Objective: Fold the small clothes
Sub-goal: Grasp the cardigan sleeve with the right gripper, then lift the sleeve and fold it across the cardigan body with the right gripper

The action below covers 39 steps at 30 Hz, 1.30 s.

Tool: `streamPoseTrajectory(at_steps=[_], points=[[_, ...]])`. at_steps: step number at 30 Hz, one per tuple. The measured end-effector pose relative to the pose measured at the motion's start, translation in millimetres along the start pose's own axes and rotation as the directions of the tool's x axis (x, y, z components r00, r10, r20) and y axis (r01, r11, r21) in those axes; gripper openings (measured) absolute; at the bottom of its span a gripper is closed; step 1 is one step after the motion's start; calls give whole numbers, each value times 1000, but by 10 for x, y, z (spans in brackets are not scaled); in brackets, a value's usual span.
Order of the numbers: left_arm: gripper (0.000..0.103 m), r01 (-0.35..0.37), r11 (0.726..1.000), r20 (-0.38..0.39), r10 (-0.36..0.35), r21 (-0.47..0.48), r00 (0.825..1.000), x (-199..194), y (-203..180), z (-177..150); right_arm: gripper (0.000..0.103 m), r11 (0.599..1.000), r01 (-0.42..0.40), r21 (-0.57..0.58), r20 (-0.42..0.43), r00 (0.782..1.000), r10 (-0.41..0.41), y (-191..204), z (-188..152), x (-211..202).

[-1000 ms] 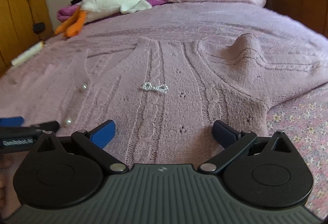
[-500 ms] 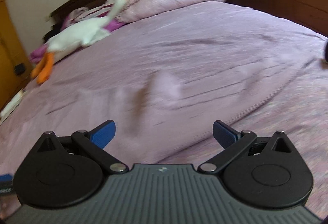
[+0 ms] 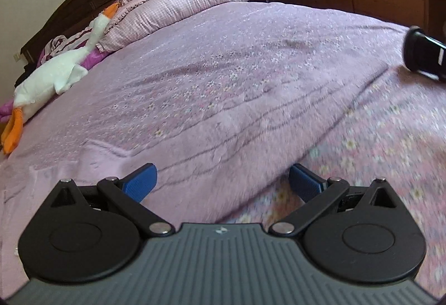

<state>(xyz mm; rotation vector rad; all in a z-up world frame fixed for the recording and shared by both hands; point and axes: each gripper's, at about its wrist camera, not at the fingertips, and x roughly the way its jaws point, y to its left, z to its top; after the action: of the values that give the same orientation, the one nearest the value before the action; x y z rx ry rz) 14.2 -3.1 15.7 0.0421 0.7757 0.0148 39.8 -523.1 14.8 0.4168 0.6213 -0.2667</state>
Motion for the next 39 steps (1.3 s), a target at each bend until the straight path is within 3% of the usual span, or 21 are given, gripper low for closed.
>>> streamPoseTrajectory(at_steps=[9,11,13,14,15,17,22,29,39], points=[[103,6,1000,4,-6,15,1000,11,-1,-3,103,990,-11,141,73,997,1,-261,311,334],[103,3,1000,7,-3,16,1000,12,-8,-6,94,985,5,170,90,996,-20,-301,335,346],[103,-3,1000,7,3,18,1000,7,-21,-7,58,980,61,189,94,992,-80,-317,347,344],[103,-4,1000,5,4,18,1000,8,-23,-3,46,975,93,200,91,989,-113,-337,355,341],[103,-4,1000,3,4,18,1000,10,-24,2,24,972,108,207,85,988,-128,-364,363,336],[103,-4,1000,3,4,18,1000,5,-19,4,12,976,74,207,87,992,-94,-417,383,297],[103,7,1000,-9,-7,7,1000,-19,12,50,9,991,25,133,184,982,-49,-266,450,-70],[103,28,1000,12,-28,-11,1000,-207,94,130,9,998,-62,26,342,938,49,135,659,-841],[103,12,1000,76,-12,6,997,-536,347,386,9,970,-180,-165,341,912,227,1250,575,-1438]])
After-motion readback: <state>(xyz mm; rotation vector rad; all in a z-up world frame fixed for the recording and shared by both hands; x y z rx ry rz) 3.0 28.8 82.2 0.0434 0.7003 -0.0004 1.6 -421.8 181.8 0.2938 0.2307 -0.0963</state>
